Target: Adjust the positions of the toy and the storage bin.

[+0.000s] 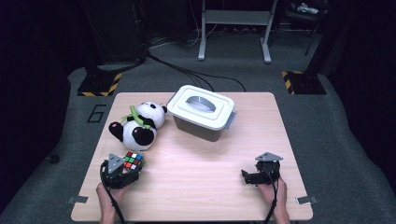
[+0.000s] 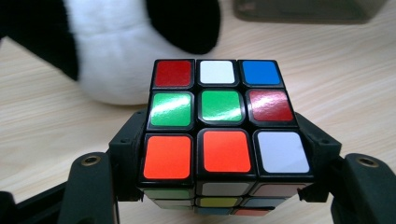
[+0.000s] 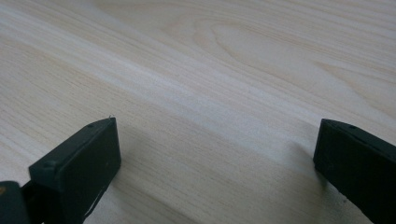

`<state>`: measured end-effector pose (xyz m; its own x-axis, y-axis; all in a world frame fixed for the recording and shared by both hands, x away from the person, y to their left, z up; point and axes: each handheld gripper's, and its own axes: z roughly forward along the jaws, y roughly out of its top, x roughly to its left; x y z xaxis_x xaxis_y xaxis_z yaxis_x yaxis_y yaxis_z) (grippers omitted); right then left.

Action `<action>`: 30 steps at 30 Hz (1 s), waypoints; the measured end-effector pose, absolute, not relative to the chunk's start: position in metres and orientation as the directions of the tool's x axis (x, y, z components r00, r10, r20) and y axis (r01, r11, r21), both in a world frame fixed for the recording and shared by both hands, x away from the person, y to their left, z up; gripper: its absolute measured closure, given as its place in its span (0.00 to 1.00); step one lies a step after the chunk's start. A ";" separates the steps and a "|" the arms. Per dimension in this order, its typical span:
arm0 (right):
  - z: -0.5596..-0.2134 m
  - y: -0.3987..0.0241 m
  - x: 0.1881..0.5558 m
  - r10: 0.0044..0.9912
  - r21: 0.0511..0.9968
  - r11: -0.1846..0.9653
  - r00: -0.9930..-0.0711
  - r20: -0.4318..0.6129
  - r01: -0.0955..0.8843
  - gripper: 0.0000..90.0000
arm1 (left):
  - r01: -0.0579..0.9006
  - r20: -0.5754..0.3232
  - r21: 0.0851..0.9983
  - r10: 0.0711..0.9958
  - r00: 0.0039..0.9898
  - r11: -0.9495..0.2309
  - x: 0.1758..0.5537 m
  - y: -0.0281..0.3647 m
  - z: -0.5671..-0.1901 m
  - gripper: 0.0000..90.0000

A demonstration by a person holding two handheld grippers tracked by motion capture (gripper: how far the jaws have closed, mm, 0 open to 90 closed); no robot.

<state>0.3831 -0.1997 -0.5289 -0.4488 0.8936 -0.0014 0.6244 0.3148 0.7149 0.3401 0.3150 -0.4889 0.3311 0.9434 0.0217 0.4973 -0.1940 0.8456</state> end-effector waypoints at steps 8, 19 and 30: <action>-0.529 -0.200 0.383 0.894 0.715 0.315 -0.449 -0.001 0.624 0.00 | 0.517 0.020 0.844 0.972 0.234 -0.142 0.340 0.350 -0.488 0.38; -0.529 -0.200 0.383 0.893 0.716 0.318 -0.451 -0.004 0.622 0.00 | 0.558 0.006 0.827 0.994 0.112 -0.068 0.349 0.389 -0.499 0.38; -0.529 -0.200 0.384 0.892 0.716 0.317 -0.452 -0.003 0.622 0.00 | 0.584 -0.004 0.810 0.996 0.086 -0.047 0.356 0.408 -0.508 0.38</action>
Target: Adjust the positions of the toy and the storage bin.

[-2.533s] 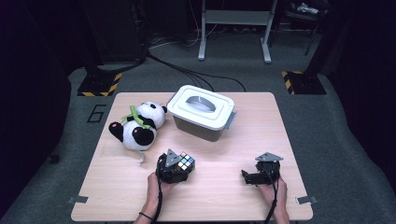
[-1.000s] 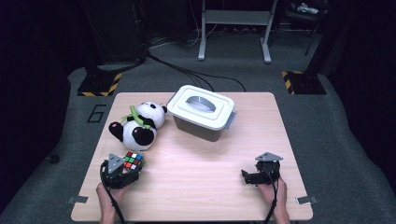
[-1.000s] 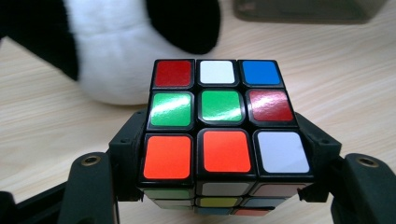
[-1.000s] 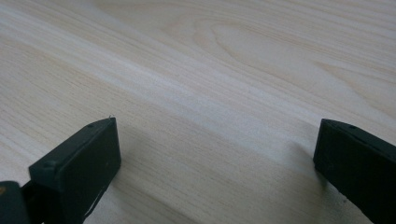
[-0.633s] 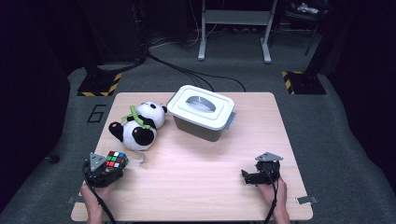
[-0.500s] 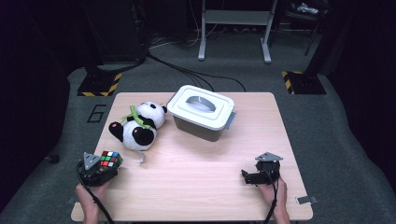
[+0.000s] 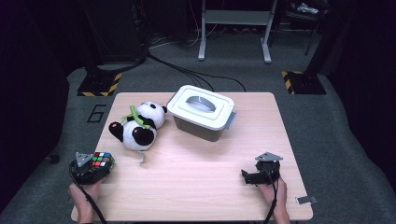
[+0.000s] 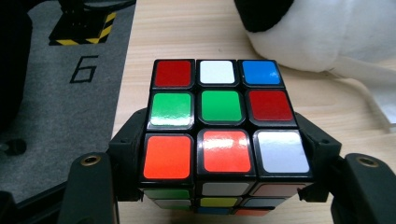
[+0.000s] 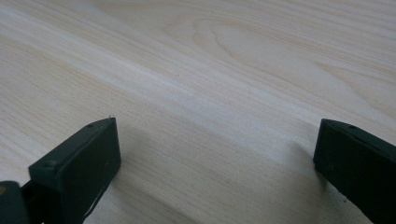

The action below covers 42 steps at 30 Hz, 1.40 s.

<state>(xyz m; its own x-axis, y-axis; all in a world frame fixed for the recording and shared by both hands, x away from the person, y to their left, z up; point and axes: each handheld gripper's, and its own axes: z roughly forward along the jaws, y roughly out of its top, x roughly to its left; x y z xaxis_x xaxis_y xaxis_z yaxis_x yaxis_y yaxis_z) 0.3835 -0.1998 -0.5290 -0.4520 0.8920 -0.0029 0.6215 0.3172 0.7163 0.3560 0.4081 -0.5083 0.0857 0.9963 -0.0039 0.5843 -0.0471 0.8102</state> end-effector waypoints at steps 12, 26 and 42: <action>-0.529 -0.200 0.383 0.893 0.716 0.318 -0.451 -0.005 0.622 0.00 | 0.599 -0.014 0.799 0.995 0.096 -0.046 0.355 0.412 -0.515 0.37; -0.529 -0.200 0.383 0.893 0.711 0.317 -0.451 0.000 0.627 0.00 | 0.543 0.034 0.833 0.989 0.143 -0.107 0.346 0.397 -0.463 0.06; -0.529 -0.200 0.383 0.891 0.712 0.319 -0.453 -0.001 0.625 0.00 | 0.522 0.025 0.831 0.950 0.312 -0.193 0.390 0.349 -0.427 0.01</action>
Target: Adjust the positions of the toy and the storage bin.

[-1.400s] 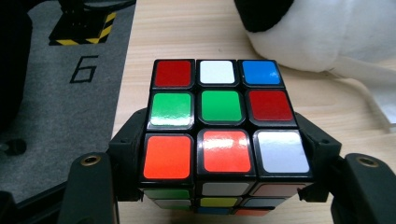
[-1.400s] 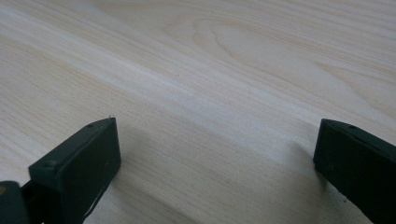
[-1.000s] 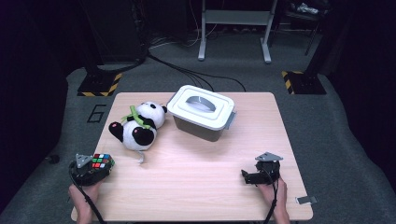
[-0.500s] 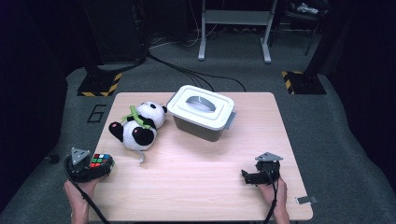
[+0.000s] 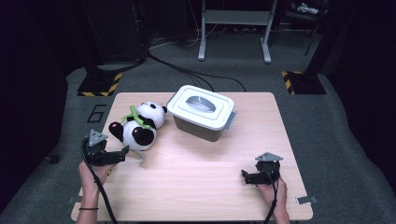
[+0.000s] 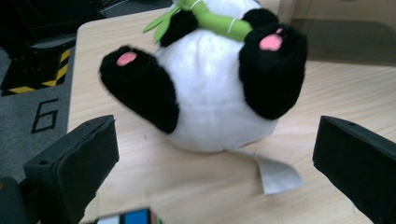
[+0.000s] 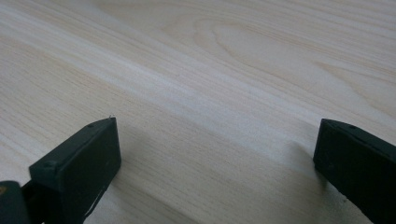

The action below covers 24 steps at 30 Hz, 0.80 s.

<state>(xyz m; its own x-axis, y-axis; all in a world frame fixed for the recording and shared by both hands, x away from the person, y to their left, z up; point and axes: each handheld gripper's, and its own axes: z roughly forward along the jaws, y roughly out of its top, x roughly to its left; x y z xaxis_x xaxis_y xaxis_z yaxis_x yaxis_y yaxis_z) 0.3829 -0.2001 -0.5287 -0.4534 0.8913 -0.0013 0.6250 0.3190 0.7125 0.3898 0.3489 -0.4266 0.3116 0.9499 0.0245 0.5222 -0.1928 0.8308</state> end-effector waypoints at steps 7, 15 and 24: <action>-0.529 -0.200 0.383 0.891 0.713 0.319 -0.453 -0.001 0.625 0.00 | 0.509 0.044 0.822 0.921 0.387 -0.254 0.412 0.326 -0.418 0.18; -0.529 -0.200 0.383 0.891 0.713 0.319 -0.453 -0.001 0.625 0.00 | 0.521 0.055 0.799 0.899 0.434 -0.300 0.438 0.306 -0.420 0.31; -0.529 -0.200 0.383 0.891 0.713 0.318 -0.453 -0.001 0.625 0.00 | 0.522 0.062 0.792 0.892 0.448 -0.317 0.446 0.303 -0.430 0.63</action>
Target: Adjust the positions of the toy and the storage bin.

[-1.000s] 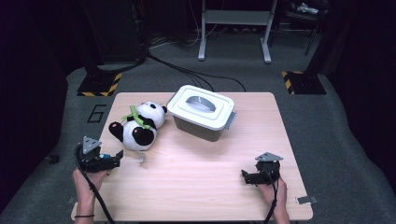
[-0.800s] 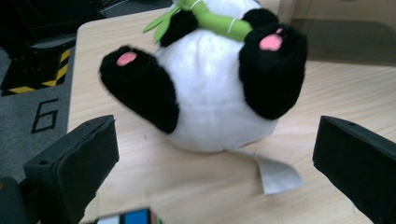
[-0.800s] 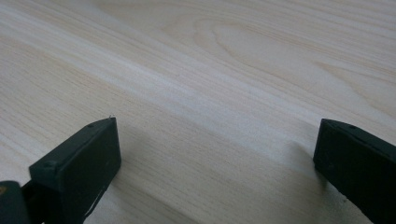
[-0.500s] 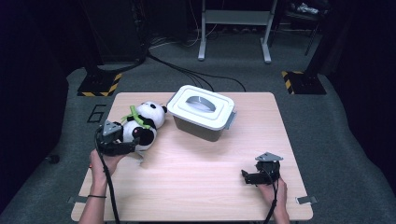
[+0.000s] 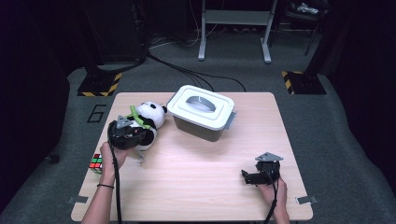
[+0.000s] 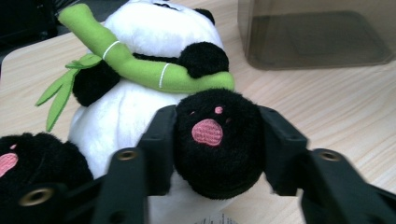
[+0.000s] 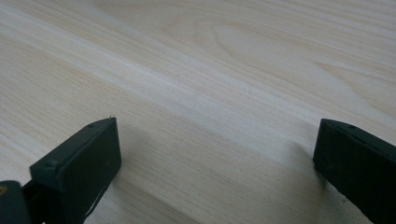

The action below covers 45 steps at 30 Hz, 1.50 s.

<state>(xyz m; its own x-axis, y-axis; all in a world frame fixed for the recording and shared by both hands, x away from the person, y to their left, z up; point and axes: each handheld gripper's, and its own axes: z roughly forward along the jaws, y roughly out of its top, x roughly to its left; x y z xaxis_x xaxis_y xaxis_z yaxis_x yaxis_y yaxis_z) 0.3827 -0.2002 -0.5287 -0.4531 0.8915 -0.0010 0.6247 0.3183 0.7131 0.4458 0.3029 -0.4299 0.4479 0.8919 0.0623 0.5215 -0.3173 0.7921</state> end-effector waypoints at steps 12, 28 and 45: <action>-0.529 -0.200 0.383 0.891 0.713 0.317 -0.453 0.000 0.625 0.00 | 0.534 0.070 0.789 0.907 0.415 -0.305 0.432 0.292 -0.427 0.74; -0.529 -0.200 0.383 0.892 0.713 0.319 -0.453 -0.002 0.625 0.00 | 0.505 0.031 0.822 0.906 0.423 -0.264 0.407 0.296 -0.402 0.27; -0.529 -0.200 0.383 0.891 0.713 0.317 -0.453 0.000 0.625 0.00 | 0.614 -0.075 0.779 0.954 0.291 -0.126 0.434 0.374 -0.426 0.32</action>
<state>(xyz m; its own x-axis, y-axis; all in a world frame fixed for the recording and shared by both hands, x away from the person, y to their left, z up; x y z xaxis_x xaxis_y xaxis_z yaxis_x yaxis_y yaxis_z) 0.3827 -0.2001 -0.5287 -0.4531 0.8915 0.0003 0.6249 0.3174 0.7133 0.4336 0.3738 -0.4263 0.2906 0.9539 -0.0748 0.6144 -0.1261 0.7789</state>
